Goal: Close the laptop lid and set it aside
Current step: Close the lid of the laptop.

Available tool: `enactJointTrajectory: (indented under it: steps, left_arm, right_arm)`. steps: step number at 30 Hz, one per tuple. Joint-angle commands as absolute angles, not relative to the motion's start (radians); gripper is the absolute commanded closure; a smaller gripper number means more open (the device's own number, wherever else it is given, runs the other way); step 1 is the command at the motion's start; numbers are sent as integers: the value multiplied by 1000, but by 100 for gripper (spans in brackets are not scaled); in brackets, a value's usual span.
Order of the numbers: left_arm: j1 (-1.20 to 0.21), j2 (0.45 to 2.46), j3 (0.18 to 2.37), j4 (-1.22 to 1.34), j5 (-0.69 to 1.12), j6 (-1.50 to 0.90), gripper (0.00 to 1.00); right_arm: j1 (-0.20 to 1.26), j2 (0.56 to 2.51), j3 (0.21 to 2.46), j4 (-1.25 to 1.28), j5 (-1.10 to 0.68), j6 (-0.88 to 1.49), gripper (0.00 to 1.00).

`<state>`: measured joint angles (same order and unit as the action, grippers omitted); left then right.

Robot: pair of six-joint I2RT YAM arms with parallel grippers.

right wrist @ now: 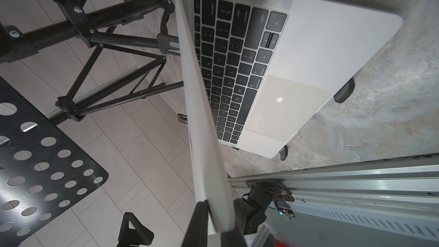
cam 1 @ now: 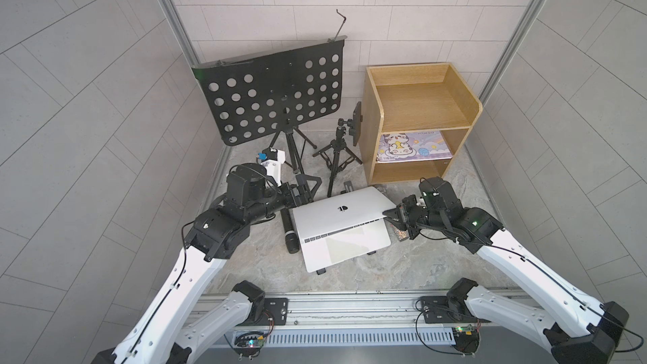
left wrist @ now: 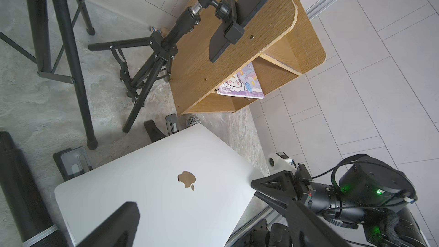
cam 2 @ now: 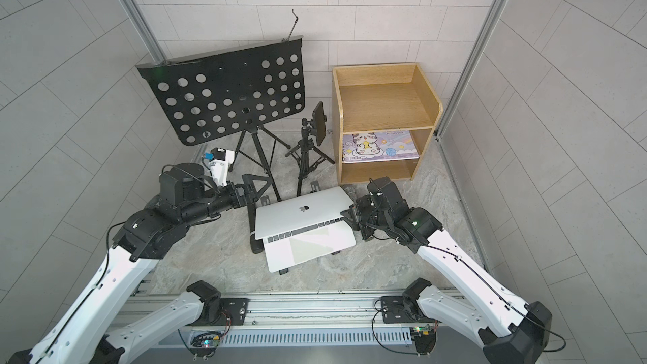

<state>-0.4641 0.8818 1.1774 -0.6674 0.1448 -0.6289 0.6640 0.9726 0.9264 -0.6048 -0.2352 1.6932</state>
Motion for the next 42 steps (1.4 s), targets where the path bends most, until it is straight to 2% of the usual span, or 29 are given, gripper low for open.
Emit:
enactJointTrajectory:
  steps: [1,24,31,42]
  left_arm:
    - [-457,878,1154,-660,167,-639,0]
    - [-458,869,951,-574,305,-710,0]
    - [-456,862,895,-571,309,-710,0]
    - [-456,870,861,-560,316,-710,0]
  right_arm:
    - [666,1000,879,-658,-176,1657,85]
    - [696,1010,735,-638,-137,1606,81]
    - [701,1023,719,-617,-139,1618,72]
    - [704,1049,707,-600,-155,1625,66]
